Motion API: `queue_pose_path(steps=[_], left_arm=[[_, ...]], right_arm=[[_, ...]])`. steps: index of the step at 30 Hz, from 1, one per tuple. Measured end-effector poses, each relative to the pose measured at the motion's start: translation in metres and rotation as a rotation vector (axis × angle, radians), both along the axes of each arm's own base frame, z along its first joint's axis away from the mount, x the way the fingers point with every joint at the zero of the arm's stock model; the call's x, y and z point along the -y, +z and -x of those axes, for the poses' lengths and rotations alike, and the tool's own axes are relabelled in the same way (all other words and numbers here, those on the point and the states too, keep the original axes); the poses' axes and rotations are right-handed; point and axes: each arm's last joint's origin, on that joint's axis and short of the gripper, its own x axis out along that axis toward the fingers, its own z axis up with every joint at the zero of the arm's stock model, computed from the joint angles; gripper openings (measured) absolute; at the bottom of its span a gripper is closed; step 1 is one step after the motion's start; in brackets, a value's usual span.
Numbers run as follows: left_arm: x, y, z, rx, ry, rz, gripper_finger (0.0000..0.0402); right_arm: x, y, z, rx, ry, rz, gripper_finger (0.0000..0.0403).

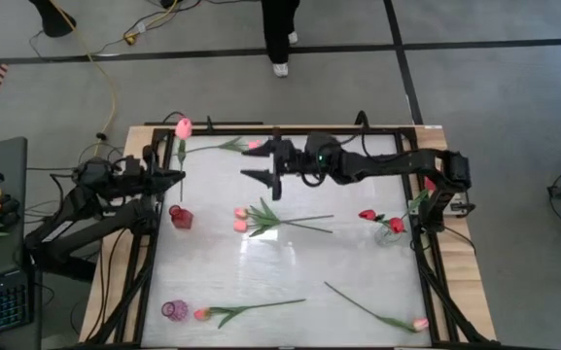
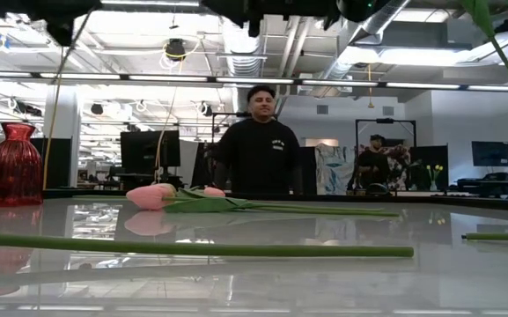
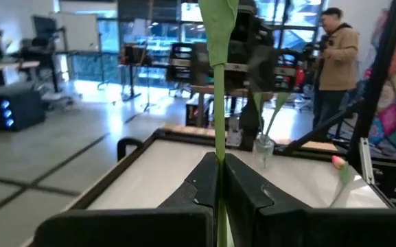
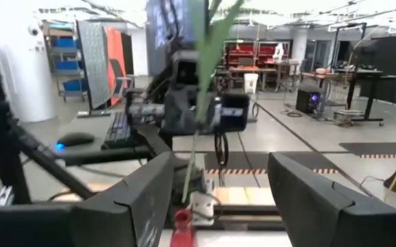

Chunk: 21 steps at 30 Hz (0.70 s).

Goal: Sort flowers into vase by color
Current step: Put the top right pink flower into the red flower vase

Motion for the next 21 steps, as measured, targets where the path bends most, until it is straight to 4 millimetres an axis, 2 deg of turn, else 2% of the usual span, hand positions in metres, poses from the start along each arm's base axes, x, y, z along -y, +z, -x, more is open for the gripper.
queue_pose_path(steps=[5,10,13,21], left_arm=[[-0.013,0.006,-0.025,-0.012,-0.062,-0.028,0.0],[-0.025,0.01,-0.047,0.002,-0.126,-0.041,0.0],[-0.029,0.01,-0.055,-0.002,-0.139,-0.039,0.0],[-0.033,0.009,-0.062,-0.013,-0.143,-0.046,0.0]], right_arm=[[0.01,0.016,-0.011,-0.004,0.049,-0.015,0.0265],[0.018,0.008,-0.039,-0.066,0.124,-0.028,0.0265],[0.021,0.008,-0.049,-0.056,0.141,-0.023,0.0265],[0.026,0.011,-0.057,-0.035,0.154,-0.006,0.0265]])
